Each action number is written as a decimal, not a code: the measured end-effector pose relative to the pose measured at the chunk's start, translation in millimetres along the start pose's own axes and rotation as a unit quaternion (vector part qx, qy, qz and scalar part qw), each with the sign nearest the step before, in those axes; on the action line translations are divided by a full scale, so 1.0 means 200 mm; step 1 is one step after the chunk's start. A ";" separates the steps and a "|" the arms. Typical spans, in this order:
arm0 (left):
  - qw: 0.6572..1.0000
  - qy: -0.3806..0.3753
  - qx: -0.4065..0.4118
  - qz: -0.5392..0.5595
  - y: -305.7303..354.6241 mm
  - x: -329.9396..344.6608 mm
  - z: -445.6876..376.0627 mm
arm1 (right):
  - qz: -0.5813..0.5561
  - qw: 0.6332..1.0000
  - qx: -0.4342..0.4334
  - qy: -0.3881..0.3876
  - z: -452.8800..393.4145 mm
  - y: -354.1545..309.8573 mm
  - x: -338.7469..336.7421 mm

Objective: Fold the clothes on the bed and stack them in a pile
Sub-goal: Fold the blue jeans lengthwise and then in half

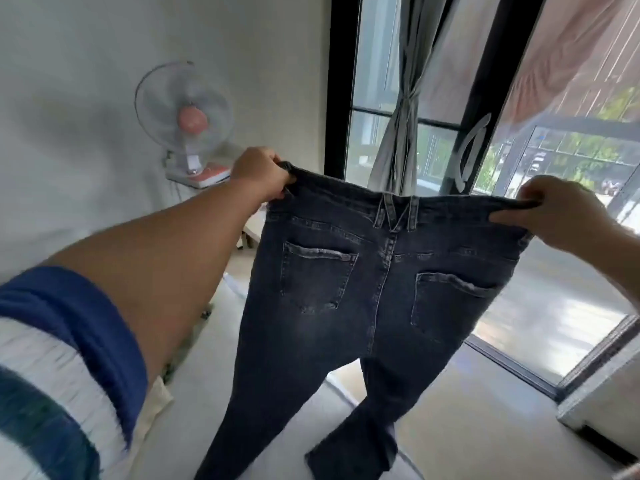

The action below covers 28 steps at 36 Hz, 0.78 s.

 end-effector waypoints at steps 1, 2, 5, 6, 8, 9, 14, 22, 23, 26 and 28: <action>0.999 -0.003 0.007 0.051 0.05 0.00 -0.02 | -0.018 1.000 -0.001 0.005 -0.01 0.00 -0.06; 0.996 -0.003 0.015 0.084 0.11 0.00 -0.05 | -0.026 1.000 -0.001 0.006 -0.02 0.00 -0.11; 0.989 0.006 0.058 0.134 0.28 -0.04 -0.08 | -0.026 0.999 -0.011 0.016 -0.03 -0.04 -0.26; 0.985 0.010 0.074 0.156 0.32 -0.06 -0.09 | -0.033 0.999 -0.014 0.021 -0.01 -0.06 -0.30; 0.976 0.020 0.101 0.192 0.39 -0.11 -0.09 | -0.060 0.998 -0.017 0.022 0.02 -0.09 -0.37; 0.972 0.024 0.111 0.204 0.40 -0.13 -0.08 | -0.075 0.997 -0.019 0.016 0.05 -0.11 -0.38; 0.949 0.004 0.144 0.280 0.33 -0.24 0.04 | -0.078 0.993 -0.031 -0.080 0.22 -0.26 -0.26; 0.973 -0.004 0.045 0.226 -0.48 -0.47 0.44 | -0.082 0.922 -0.124 -0.357 0.87 -0.79 0.62; 0.979 -0.002 0.023 0.202 -0.63 -0.50 0.52 | -0.085 0.908 -0.132 -0.388 0.98 -0.86 0.76; 0.995 -0.001 -0.045 0.090 -1.08 -0.60 0.78 | -0.096 0.870 -0.141 -0.463 1.32 -1.04 1.19; 0.996 -0.017 -0.090 0.008 -1.37 -0.66 0.98 | -0.092 0.847 -0.140 -0.505 1.56 -1.16 1.47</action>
Point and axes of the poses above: each hand's wrist, its own z-axis away from the middle knuckle, its own x-axis out of the palm, y = z × x, the point moved 10 cm from there along -z, towards the middle knuckle, and after that the axes turned 12 degrees about -y, right-handed, at the moved point
